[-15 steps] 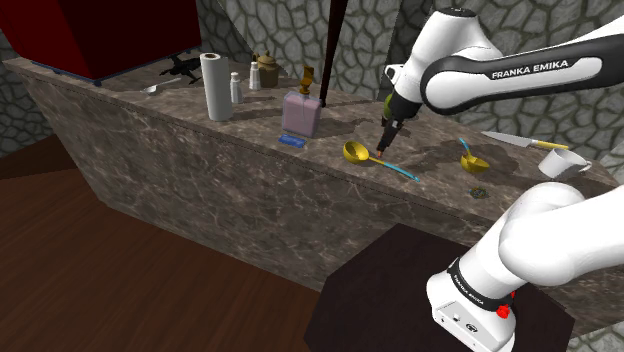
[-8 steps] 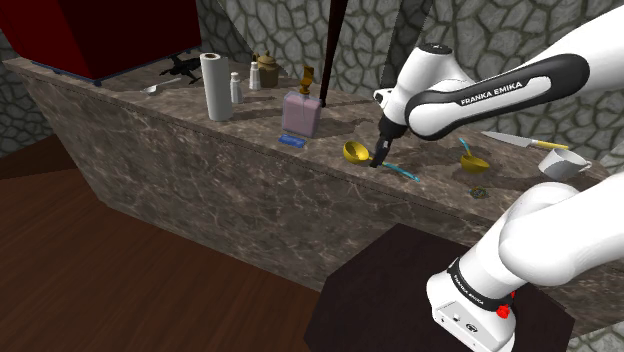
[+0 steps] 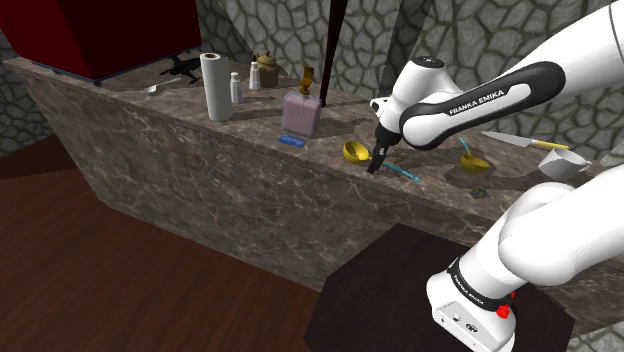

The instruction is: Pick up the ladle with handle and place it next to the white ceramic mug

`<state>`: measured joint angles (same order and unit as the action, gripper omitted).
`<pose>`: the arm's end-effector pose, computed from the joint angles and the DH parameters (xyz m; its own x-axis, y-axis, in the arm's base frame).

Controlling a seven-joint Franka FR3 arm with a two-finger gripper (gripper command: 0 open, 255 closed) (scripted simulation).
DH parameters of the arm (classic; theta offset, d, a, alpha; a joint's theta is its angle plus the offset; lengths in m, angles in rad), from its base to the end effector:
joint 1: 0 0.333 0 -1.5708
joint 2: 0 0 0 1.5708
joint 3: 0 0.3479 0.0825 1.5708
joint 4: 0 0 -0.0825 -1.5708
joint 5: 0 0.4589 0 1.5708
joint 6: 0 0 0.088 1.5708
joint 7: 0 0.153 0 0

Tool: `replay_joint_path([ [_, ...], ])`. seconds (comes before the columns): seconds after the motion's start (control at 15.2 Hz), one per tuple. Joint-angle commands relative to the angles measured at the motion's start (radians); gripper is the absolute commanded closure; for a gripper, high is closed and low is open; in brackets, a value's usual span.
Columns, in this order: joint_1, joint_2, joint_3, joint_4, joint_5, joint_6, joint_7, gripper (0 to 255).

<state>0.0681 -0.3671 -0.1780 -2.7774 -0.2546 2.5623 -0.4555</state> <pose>0.4282 -0.0402 0.2609 0.8436 0.5309 0.0806 0.5153 -0.8425 0.1568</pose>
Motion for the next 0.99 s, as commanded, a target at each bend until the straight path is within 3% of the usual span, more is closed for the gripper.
replay_joint_path([
  [0.0, 0.0, 0.001, 0.0, -0.001, 0.0, 0.002, 0.0, 0],
  [0.2, 0.0, 0.001, 0.0, -0.001, 0.0, 0.002, 0.0, 0],
  [0.26, 0.0, 0.001, 0.0, -0.001, 0.0, 0.002, 0.0, 255],
  [0.92, 0.001, -0.012, 0.0, 0.004, 0.002, -0.016, -0.002, 255],
])
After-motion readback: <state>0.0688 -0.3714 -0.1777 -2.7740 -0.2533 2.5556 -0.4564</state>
